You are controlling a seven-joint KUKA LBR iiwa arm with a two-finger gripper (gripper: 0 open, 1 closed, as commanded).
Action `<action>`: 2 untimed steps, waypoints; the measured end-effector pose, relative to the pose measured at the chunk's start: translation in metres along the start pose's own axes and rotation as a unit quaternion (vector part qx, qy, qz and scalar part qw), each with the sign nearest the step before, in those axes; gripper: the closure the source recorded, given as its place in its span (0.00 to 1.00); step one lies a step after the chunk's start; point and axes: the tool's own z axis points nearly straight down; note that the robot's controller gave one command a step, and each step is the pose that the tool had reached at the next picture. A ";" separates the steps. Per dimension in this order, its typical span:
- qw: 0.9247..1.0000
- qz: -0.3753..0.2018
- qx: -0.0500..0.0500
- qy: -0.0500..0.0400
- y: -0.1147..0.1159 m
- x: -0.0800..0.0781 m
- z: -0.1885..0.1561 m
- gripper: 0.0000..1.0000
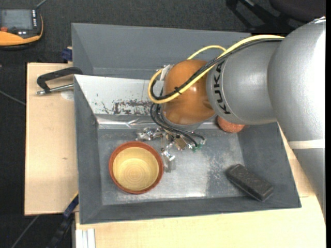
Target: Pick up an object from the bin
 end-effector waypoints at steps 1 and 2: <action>0.997 -0.082 0.002 0.002 0.067 -0.002 0.001 0.00; 0.991 -0.136 0.005 -0.005 0.083 -0.085 -0.001 0.00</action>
Offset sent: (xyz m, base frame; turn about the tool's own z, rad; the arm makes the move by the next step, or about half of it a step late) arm -0.0351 0.0577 -0.0013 -0.1598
